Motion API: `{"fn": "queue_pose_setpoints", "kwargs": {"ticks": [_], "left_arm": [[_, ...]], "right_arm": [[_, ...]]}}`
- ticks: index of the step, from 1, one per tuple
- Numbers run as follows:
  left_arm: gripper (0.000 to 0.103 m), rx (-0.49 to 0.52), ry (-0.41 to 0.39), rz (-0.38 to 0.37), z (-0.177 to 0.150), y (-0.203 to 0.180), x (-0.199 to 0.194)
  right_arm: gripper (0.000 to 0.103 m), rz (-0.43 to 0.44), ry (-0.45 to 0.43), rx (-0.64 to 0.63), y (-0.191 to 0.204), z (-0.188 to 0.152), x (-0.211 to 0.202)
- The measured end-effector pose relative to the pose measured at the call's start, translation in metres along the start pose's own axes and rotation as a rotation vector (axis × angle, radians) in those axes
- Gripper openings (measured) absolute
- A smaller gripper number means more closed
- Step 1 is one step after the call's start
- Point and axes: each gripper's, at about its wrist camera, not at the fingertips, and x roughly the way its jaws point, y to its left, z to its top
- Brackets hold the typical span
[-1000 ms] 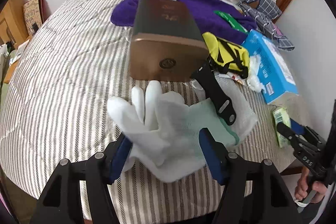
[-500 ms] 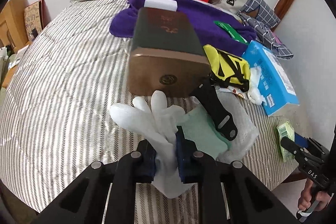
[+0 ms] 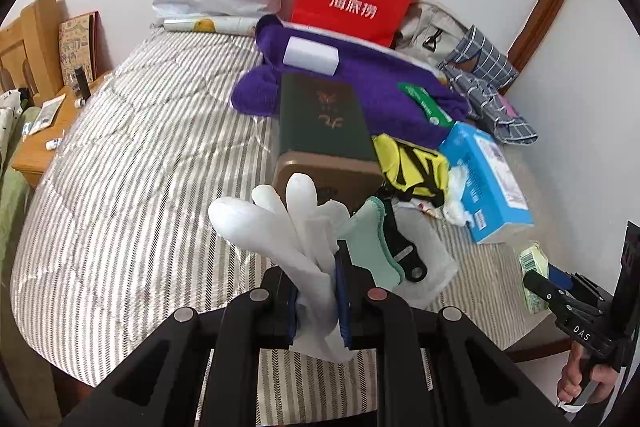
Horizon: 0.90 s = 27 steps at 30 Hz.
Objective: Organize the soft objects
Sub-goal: 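Lift and carry the gloves and tissue pack toward the purple towel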
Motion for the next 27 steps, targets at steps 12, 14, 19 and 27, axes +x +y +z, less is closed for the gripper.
{"fn": "queue_pose_setpoints", "kwargs": {"ticks": [12,14,19,27], "left_arm": [[0.015,0.009,-0.089,-0.012,0.015,-0.008,-0.043],[0.015,0.006,-0.1,-0.019,0.017,-0.009,-0.048],[0.015,0.011,-0.123,-0.027,0.024,-0.013,-0.06],[0.015,0.025,-0.137,-0.019,0.044,-0.018,-0.069]], "right_arm": [[0.047,-0.007,-0.07,-0.015,0.009,0.015,-0.041],[0.047,-0.008,-0.086,-0.026,0.011,0.018,-0.048],[0.047,-0.013,-0.12,-0.034,0.012,0.025,-0.065],[0.047,-0.002,-0.153,-0.009,0.009,0.046,-0.076]]}}
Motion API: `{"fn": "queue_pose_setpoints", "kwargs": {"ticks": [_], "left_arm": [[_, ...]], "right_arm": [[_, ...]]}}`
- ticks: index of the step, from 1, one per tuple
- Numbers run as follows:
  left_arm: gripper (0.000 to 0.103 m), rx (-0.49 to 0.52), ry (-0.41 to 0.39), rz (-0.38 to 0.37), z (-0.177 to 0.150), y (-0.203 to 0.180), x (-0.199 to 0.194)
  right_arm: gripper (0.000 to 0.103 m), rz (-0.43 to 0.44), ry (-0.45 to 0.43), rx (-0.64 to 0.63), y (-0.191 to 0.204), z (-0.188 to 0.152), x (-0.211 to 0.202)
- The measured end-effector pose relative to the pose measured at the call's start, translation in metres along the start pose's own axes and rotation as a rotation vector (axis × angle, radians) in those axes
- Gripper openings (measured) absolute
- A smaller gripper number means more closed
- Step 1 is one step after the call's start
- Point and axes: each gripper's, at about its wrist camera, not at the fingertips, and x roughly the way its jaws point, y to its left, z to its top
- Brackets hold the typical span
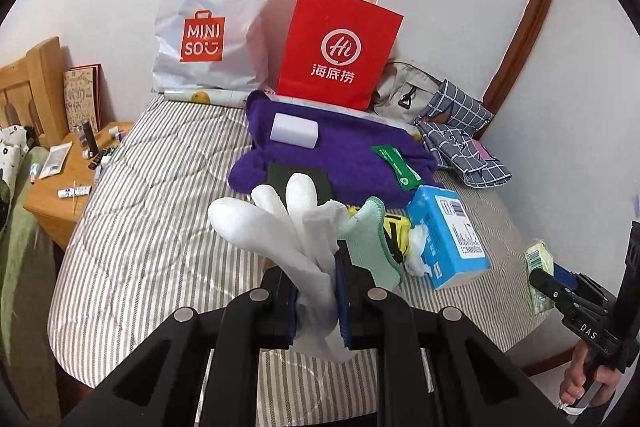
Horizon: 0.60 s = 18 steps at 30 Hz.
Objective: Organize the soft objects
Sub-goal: 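Lift and carry the gloves and tissue pack toward the purple towel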
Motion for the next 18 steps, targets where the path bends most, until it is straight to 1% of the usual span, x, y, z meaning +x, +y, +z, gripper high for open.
{"fn": "queue_pose_setpoints", "kwargs": {"ticks": [5,11,18], "left_arm": [[0.015,0.005,-0.009,0.0,0.017,-0.002,0.001],[0.015,0.0,0.002,-0.003,0.037,-0.005,0.015],[0.015,0.012,0.046,-0.006,0.06,-0.007,0.044]], "right_arm": [[0.047,-0.005,0.008,0.006,-0.001,0.018,0.005],[0.047,0.001,0.027,0.03,-0.009,0.041,0.019],[0.047,0.002,0.036,0.047,-0.01,0.067,0.041]]}}
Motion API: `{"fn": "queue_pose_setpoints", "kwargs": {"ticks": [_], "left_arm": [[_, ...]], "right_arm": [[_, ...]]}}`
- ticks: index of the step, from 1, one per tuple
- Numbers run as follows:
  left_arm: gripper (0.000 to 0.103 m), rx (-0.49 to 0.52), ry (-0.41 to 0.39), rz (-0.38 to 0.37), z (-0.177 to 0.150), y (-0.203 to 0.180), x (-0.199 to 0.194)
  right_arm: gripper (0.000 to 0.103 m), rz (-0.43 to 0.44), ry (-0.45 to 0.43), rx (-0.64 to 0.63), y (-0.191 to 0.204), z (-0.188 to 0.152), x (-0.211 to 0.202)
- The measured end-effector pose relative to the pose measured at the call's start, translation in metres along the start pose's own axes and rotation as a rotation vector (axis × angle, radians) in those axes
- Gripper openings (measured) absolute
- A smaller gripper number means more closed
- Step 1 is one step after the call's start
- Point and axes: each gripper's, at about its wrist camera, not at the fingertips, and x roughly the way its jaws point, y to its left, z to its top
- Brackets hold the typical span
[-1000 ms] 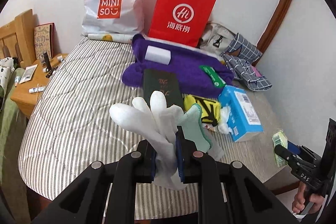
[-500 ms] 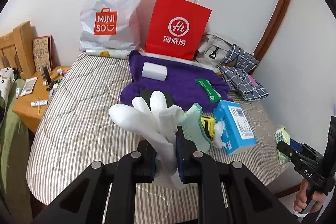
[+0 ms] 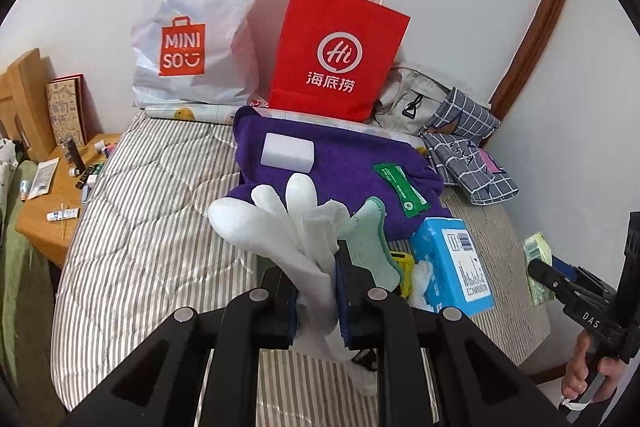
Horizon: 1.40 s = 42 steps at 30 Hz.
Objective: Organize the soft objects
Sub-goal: 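Lift and carry the gloves and tissue pack toward the purple towel, then lower and release the tissue pack and gloves onto the purple towel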
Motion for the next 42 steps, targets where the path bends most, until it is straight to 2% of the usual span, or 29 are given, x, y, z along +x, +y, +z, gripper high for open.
{"fn": "queue_pose_setpoints", "kwargs": {"ticks": [10,29,42], "left_arm": [[0.015,0.006,0.056,0.007,0.03,0.001,0.048],[0.016,-0.003,0.143,0.018,0.073,0.018,0.138],[0.016,0.02,0.213,-0.009,0.086,0.021,0.194]], "right_arm": [[0.047,0.006,0.009,-0.029,0.005,0.035,0.033],[0.047,0.021,0.104,-0.068,0.011,0.083,0.139],[0.047,0.035,0.199,-0.065,0.016,0.095,0.213]]}}
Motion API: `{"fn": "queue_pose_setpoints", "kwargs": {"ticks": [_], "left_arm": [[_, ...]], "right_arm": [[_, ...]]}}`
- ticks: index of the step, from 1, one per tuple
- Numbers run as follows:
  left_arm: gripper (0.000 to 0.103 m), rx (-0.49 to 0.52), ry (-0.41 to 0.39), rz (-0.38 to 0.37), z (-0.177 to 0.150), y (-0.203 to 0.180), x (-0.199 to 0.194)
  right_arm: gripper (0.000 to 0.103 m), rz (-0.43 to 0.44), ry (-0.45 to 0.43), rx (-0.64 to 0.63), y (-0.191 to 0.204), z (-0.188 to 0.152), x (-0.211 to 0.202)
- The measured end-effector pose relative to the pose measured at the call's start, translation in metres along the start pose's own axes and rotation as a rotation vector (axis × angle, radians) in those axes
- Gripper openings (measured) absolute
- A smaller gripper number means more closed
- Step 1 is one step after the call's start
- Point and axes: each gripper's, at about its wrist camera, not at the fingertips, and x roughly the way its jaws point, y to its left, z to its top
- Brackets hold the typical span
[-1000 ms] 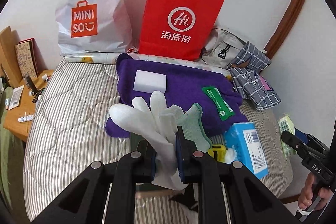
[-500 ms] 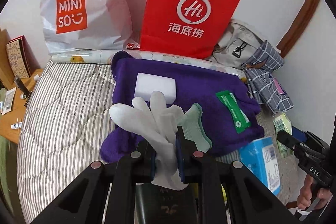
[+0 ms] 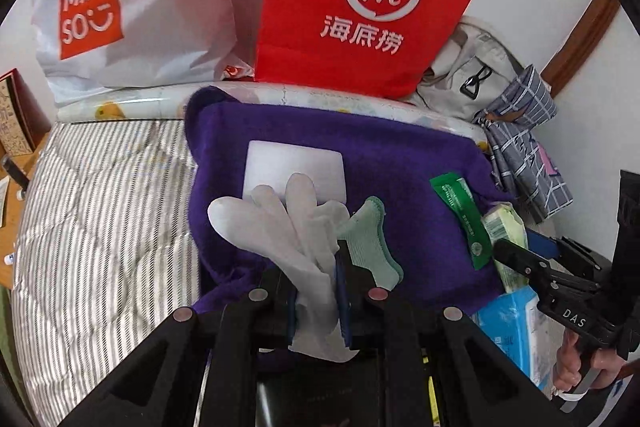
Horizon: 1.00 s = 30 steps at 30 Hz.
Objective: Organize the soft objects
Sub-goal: 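Lower and release the tissue pack and gloves onto the purple towel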
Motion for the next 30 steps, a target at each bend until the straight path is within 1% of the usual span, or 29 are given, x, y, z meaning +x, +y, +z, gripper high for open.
{"fn": "queue_pose_setpoints", "kwargs": {"ticks": [7,10,12,13,14,15,16,17,18,19,22,27,30], "left_arm": [[0.016,0.005,0.035,0.001,-0.002,0.004,0.02],[0.019,0.002,0.042,0.002,-0.001,0.007,0.024],[0.023,-0.002,0.048,-0.006,-0.001,0.008,0.026],[0.029,-0.003,0.049,-0.004,-0.001,0.009,0.026],[0.036,-0.008,0.047,0.0,-0.001,0.01,0.026],[0.041,-0.018,0.042,0.0,0.0,0.011,0.026],[0.051,-0.027,0.038,-0.005,0.0,0.012,0.026],[0.062,-0.038,0.034,-0.017,0.001,0.014,0.024],[0.068,-0.045,0.031,-0.025,0.002,0.015,0.024],[0.072,-0.051,0.026,-0.029,0.002,0.016,0.022],[0.072,-0.056,0.016,-0.024,0.001,0.016,0.017],[0.072,-0.071,-0.005,-0.052,-0.004,0.019,0.005],[0.072,-0.08,-0.014,-0.059,-0.009,0.021,-0.002]], "right_arm": [[0.048,0.011,0.08,0.015,0.001,0.003,0.034],[0.048,0.013,0.101,0.021,0.001,0.003,0.042],[0.048,0.01,0.123,0.016,0.002,0.004,0.047],[0.049,0.007,0.131,0.008,0.003,0.004,0.049],[0.051,0.006,0.137,-0.002,0.004,0.005,0.05],[0.057,0.003,0.141,-0.01,0.005,0.006,0.051],[0.06,-0.002,0.138,-0.016,0.006,0.006,0.05],[0.067,-0.006,0.129,-0.019,0.007,0.007,0.049],[0.07,-0.01,0.114,-0.023,0.007,0.007,0.047],[0.071,-0.011,0.098,-0.024,0.007,0.007,0.043],[0.071,0.0,0.049,-0.017,0.008,0.006,0.029],[0.071,0.0,-0.028,-0.042,0.02,-0.008,-0.003],[0.071,0.024,-0.035,-0.057,0.03,-0.025,-0.018]]}}
